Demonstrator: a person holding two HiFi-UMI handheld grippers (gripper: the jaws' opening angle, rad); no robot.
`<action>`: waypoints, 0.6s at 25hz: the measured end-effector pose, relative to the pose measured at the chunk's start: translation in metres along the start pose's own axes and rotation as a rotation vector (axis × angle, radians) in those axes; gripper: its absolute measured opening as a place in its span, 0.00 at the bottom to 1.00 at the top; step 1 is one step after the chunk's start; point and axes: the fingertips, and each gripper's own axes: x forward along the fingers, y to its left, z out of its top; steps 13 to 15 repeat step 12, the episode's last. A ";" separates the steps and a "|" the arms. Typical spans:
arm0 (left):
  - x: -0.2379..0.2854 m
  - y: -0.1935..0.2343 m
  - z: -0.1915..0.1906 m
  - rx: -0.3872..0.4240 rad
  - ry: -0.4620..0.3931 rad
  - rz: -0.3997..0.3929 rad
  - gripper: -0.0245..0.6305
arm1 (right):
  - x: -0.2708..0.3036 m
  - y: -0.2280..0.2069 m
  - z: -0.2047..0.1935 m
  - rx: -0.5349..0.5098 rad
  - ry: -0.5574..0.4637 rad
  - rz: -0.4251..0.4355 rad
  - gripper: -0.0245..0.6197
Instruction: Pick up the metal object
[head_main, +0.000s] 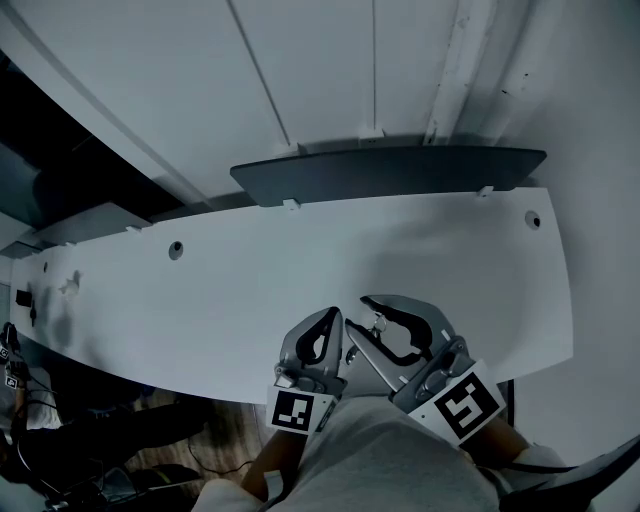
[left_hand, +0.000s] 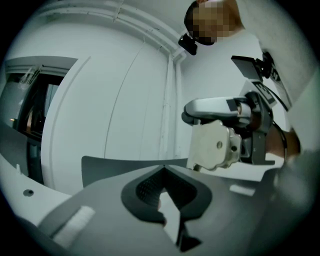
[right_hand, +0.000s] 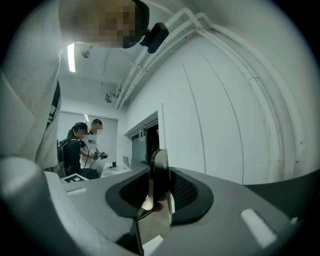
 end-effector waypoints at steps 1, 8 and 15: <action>0.000 -0.001 0.000 -0.003 -0.003 -0.005 0.04 | 0.000 0.000 0.000 -0.001 0.001 -0.002 0.21; 0.002 -0.004 0.006 0.012 -0.003 -0.010 0.04 | 0.000 -0.002 0.000 -0.004 0.000 -0.012 0.21; 0.003 -0.004 0.006 0.014 -0.011 -0.014 0.04 | -0.001 -0.004 0.001 0.000 -0.006 -0.016 0.21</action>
